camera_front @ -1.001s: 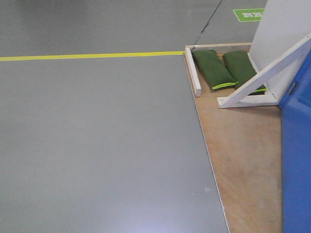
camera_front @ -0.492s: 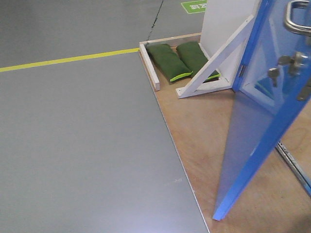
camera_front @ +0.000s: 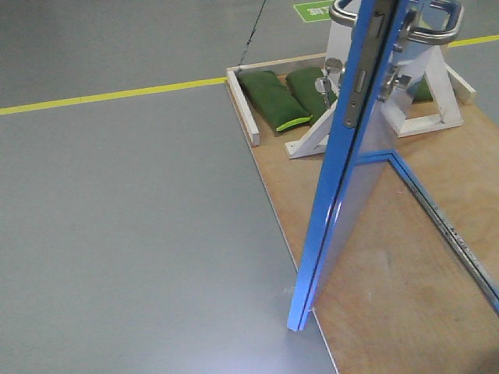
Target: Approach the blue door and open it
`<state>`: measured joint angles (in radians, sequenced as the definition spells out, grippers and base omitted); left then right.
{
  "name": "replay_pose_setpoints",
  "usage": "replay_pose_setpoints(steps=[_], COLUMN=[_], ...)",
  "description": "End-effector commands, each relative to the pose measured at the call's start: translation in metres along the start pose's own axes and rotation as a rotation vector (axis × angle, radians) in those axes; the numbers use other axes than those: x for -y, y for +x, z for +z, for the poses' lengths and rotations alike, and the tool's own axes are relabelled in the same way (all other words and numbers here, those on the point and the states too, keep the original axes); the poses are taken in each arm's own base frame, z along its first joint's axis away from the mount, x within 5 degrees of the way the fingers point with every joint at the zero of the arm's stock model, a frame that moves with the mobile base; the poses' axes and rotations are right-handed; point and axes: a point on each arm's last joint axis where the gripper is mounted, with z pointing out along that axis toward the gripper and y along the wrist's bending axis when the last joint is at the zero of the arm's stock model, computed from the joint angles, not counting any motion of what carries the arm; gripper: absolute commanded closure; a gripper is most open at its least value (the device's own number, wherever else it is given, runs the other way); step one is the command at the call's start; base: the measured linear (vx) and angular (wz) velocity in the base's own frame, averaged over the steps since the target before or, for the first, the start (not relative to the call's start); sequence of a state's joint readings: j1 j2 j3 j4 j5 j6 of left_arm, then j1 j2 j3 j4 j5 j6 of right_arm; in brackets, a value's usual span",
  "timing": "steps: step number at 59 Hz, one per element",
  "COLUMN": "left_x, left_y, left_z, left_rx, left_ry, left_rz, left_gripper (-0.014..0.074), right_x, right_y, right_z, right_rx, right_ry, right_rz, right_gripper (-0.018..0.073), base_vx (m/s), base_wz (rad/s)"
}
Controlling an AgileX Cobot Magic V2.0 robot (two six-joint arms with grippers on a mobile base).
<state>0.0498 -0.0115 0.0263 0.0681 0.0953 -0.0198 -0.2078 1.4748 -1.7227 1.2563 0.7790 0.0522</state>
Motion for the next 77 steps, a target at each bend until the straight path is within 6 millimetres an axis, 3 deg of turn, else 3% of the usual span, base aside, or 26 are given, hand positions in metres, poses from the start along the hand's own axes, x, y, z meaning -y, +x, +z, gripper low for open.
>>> replay_pose_setpoints(steps=[1, 44, 77], left_x=[0.0, 0.0, 0.0], left_y=[-0.017, -0.017, -0.017], left_z=[-0.003, -0.003, -0.003], left_rx=[0.122, 0.122, 0.123], left_ry=[0.0, -0.001, -0.001], left_rz=[-0.008, -0.008, -0.008], left_gripper=[0.0524, 0.0524, 0.0524], right_x=[-0.022, -0.019, 0.09], right_y=[-0.002, -0.003, -0.029], right_z=[-0.012, -0.008, 0.06], right_rx=[0.061, 0.055, -0.012], right_ry=[-0.071, -0.065, 0.163], right_rz=[-0.019, -0.011, 0.07], right_gripper=[0.0561, 0.0561, 0.0561], base_vx=[0.02, 0.03, 0.0], base_wz=[0.09, 0.2, 0.01])
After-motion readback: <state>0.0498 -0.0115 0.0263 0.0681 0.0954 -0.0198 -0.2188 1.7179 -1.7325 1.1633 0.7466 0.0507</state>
